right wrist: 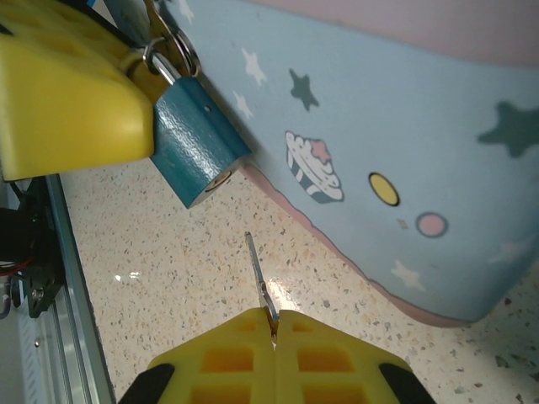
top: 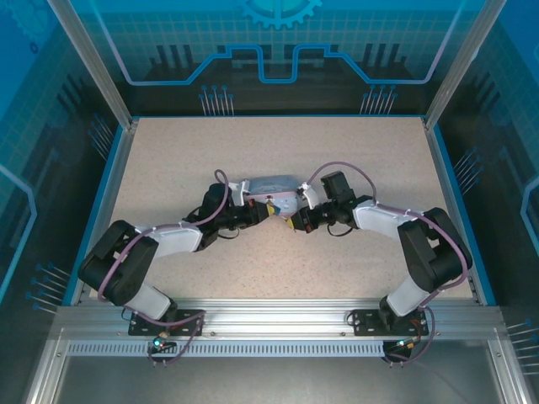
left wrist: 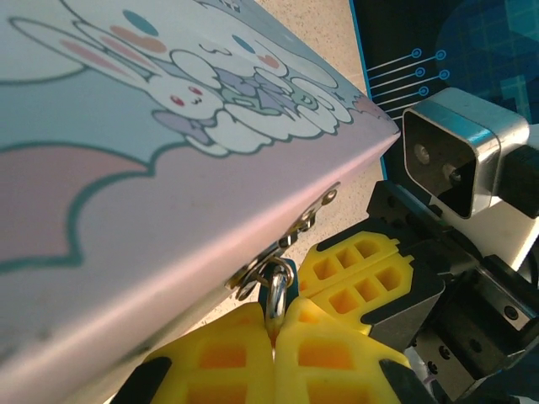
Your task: Unlock a padlock with a key
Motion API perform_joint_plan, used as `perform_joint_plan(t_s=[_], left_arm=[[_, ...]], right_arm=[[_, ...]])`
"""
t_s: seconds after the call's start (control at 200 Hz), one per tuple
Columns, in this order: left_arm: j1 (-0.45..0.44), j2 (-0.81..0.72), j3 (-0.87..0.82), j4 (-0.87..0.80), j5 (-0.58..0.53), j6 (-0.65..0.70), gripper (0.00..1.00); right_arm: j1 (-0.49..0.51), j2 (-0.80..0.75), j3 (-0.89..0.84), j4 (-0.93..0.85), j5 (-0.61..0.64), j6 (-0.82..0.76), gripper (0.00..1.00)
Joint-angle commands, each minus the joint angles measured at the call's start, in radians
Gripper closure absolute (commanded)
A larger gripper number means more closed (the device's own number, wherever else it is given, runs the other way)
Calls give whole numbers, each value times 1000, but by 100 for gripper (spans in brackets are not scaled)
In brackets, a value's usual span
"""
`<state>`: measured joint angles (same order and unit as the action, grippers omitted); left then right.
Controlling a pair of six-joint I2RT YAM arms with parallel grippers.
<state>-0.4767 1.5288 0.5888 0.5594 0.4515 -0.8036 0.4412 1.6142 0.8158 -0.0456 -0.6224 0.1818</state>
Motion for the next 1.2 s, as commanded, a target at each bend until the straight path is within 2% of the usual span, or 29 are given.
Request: perform_joint_plan(t_s=[0.0, 0.35, 1.191], left_arm=[[10, 8, 41, 49, 73, 21, 100], [30, 26, 45, 58, 123, 27, 100], [34, 30, 42, 84, 162, 15, 100]], right_arm=[[-10, -24, -9, 39, -47, -11, 100], [-29, -28, 22, 24, -63, -20, 100], [-29, 6, 39, 64, -106, -5, 100]])
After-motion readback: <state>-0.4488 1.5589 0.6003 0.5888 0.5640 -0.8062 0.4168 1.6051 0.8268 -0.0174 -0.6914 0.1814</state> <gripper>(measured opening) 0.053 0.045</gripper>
